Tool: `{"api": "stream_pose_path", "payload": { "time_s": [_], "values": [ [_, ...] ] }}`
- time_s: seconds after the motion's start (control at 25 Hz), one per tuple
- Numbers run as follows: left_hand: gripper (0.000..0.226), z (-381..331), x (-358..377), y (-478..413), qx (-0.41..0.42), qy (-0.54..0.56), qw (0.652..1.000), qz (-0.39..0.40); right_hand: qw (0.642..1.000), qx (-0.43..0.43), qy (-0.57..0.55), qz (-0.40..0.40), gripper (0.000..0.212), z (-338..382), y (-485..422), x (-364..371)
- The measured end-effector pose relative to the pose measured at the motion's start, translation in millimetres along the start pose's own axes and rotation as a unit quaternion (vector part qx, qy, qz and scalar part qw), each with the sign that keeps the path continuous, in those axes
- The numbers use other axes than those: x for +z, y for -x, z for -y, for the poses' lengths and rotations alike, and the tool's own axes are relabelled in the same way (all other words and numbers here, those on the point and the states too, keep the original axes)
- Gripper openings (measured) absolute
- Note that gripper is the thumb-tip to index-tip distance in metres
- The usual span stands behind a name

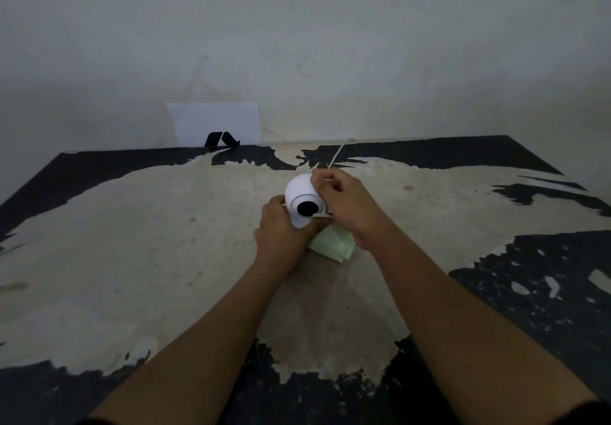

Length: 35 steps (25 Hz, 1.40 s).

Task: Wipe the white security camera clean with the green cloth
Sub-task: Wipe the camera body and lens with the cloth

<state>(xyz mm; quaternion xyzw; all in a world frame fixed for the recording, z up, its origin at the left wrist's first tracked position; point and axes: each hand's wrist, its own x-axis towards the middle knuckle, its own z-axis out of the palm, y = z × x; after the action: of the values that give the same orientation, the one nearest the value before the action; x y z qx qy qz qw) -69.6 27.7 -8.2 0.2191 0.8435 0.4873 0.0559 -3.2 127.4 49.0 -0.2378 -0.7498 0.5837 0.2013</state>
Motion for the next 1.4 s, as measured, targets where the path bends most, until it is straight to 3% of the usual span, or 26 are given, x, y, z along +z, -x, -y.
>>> {"api": "stream_pose_path", "payload": {
  "time_s": [0.16, 0.32, 0.48, 0.72, 1.0, 1.2, 1.4],
  "values": [
    [0.079, 1.9, 8.2, 0.2, -0.007, -0.039, 0.999, -0.013, 1.0, -0.015, 0.02, 0.003, 0.032, 1.3, -0.3, -3.2],
    [0.073, 19.3, -14.2, -5.7, 0.04, -0.064, 0.996, 0.042, 1.0, -0.016, 0.018, 0.007, 0.029, -1.0, -2.2, -2.8],
    [0.062, 19.2, -37.1, -22.6, 0.061, -0.175, 0.978, 0.097, 1.0, -0.019, 0.013, 0.008, 0.028, -3.2, -3.5, -2.5],
    [0.089, 1.5, -2.3, -4.3, 0.024, -0.146, 0.989, -0.003, 0.999, -0.027, 0.024, 0.003, 0.031, -2.3, -2.2, -3.3],
    [0.078, -5.6, 4.5, 10.0, 0.007, -0.12, 0.991, -0.05, 0.999, -0.03, 0.016, 0.006, 0.029, -1.4, -1.4, -3.7],
    [0.074, 2.6, -3.0, 6.0, 0.025, -0.138, 0.99, -0.02, 0.999, -0.03, 0.019, 0.013, 0.025, -2.9, -3.7, -5.3],
    [0.061, 17.2, -34.0, -13.5, 0.07, -0.139, 0.984, 0.084, 0.999, -0.027, 0.008, 0.017, 0.022, -6.0, -5.6, -4.4]
  ]
}}
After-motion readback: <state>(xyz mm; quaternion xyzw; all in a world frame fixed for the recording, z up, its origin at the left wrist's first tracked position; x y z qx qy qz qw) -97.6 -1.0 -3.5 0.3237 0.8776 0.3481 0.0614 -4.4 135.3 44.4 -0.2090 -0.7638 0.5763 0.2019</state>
